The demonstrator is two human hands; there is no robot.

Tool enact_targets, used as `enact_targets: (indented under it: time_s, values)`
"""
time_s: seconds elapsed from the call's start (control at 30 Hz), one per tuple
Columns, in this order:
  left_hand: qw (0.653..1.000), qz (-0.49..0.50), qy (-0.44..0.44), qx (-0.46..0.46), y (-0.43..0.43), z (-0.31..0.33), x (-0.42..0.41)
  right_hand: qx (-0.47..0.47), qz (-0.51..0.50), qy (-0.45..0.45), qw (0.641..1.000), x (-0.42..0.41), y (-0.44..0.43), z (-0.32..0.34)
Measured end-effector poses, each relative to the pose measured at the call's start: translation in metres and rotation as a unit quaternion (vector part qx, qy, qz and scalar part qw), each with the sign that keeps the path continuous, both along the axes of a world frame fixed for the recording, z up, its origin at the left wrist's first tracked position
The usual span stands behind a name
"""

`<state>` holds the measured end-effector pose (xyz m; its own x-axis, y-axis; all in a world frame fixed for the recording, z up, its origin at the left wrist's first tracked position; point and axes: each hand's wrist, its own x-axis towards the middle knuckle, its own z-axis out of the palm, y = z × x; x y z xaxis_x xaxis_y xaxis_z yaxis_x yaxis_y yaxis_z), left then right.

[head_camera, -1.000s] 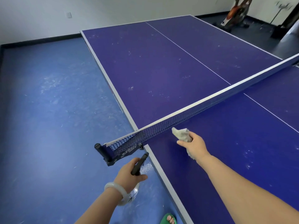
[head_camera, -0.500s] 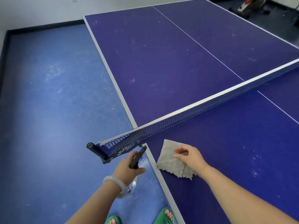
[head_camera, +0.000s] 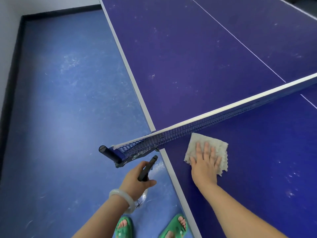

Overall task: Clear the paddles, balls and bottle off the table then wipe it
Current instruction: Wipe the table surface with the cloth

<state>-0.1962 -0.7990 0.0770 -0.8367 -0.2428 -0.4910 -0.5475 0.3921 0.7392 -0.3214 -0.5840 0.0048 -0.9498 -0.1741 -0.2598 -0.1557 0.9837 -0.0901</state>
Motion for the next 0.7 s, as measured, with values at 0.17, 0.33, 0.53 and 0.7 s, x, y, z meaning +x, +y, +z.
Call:
enact_targets:
  time_s: [0.17, 0.33, 0.53, 0.7]
  values:
    - [1.0, -0.004, -0.002, 0.009, -0.002, -0.003, 0.002, -0.028, 0.13, -0.018, 0.991, 0.022, -0.032, 0.0]
    - [1.0, -0.013, 0.008, 0.008, -0.003, -0.005, -0.001, -0.014, 0.099, -0.079, 0.992, -0.063, -0.024, 0.002]
    - [1.0, -0.001, 0.023, 0.019, 0.0, -0.008, 0.001, -0.034, 0.018, -0.064, 0.997, -0.038, -0.017, 0.008]
    - [0.999, -0.002, 0.023, 0.033, 0.006, -0.01, 0.002, -0.062, 0.109, -0.079, 0.989, -0.011, -0.031, 0.021]
